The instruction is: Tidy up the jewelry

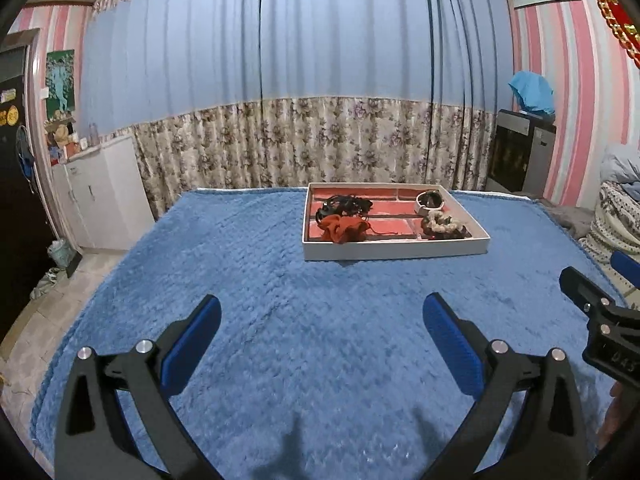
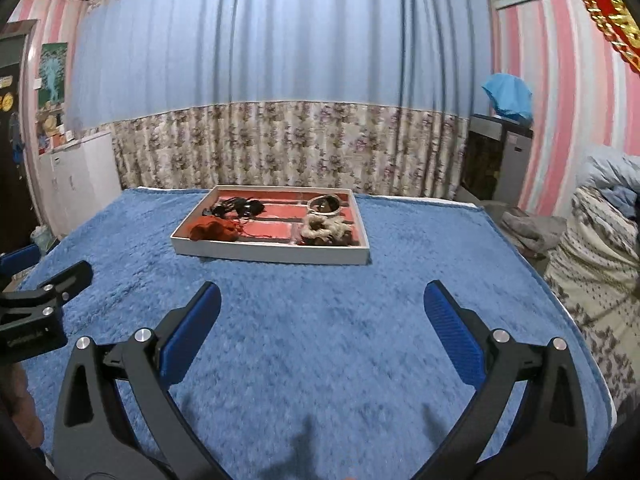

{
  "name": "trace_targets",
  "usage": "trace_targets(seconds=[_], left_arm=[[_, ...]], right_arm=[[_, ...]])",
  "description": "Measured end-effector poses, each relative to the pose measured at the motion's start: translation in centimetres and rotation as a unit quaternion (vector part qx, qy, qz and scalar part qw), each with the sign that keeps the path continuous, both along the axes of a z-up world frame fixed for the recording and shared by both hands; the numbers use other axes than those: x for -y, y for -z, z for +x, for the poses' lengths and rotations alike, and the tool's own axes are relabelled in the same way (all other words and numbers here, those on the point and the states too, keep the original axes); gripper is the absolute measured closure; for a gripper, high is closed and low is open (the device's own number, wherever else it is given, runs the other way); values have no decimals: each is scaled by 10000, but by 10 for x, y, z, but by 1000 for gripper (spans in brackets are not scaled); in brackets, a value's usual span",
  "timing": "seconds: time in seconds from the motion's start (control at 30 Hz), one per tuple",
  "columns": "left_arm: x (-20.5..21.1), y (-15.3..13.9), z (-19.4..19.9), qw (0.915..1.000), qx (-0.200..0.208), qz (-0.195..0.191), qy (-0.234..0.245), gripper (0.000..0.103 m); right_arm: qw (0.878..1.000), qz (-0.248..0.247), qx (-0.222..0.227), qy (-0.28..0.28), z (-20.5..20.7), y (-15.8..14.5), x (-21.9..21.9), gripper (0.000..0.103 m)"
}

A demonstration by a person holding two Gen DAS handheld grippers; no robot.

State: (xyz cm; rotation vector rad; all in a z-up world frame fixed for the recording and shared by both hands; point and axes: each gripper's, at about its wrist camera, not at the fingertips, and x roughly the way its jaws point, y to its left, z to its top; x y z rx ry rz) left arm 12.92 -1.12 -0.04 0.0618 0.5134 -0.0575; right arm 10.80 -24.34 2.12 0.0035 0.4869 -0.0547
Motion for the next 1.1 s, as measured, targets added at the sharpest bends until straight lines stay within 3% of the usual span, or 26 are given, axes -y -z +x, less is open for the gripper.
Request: trace_targets(seconds=[0.33, 1.1], left_arm=[[3, -16, -29, 9998, 200, 9, 7, 4], [7, -18, -32, 9998, 192, -23, 48, 4]], right_arm=[[9996, -111, 201, 157, -36, -12, 2, 4], [9992, -162, 324, 197, -36, -18, 2, 4]])
